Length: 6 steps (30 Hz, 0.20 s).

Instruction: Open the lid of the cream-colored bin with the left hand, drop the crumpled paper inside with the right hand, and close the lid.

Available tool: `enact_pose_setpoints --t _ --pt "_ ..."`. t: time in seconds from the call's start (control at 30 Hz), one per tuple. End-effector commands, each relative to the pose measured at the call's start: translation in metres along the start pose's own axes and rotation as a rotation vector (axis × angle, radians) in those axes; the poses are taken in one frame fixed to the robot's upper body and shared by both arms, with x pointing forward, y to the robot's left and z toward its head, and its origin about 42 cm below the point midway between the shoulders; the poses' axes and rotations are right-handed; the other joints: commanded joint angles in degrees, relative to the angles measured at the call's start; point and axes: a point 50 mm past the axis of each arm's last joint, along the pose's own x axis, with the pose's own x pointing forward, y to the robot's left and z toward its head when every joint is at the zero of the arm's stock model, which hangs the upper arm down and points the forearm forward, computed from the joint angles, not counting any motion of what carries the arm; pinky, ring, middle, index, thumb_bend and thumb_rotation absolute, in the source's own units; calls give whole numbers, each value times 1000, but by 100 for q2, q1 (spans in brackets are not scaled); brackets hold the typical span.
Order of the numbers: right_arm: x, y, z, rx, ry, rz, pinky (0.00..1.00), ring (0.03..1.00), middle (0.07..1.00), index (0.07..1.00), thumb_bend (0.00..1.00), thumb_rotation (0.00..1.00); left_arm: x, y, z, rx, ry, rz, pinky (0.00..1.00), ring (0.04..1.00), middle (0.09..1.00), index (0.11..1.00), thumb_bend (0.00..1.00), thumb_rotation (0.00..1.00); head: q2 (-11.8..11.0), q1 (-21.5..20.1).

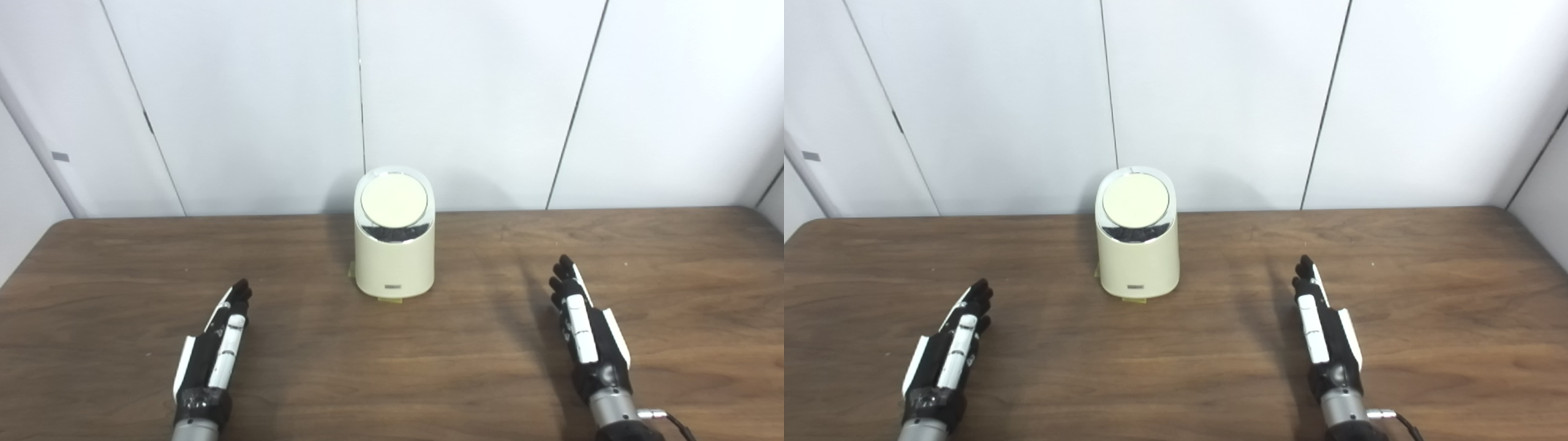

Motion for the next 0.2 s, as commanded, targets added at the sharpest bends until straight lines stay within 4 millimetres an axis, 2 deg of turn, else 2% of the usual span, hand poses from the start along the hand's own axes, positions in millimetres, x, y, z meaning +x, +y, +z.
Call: enact_pose_setpoints --t 0.0,0.17 --pt "11 1 19 0 -84 11 996 979 992 1000 521 978 8 -1 9 -1 -47 -8 989 978 952 974 432 791 1 -8" --pt "11 1 18 -2 -85 11 996 976 991 1000 532 970 9 -1 9 3 -48 -5 989 980 949 971 435 801 2 -12"
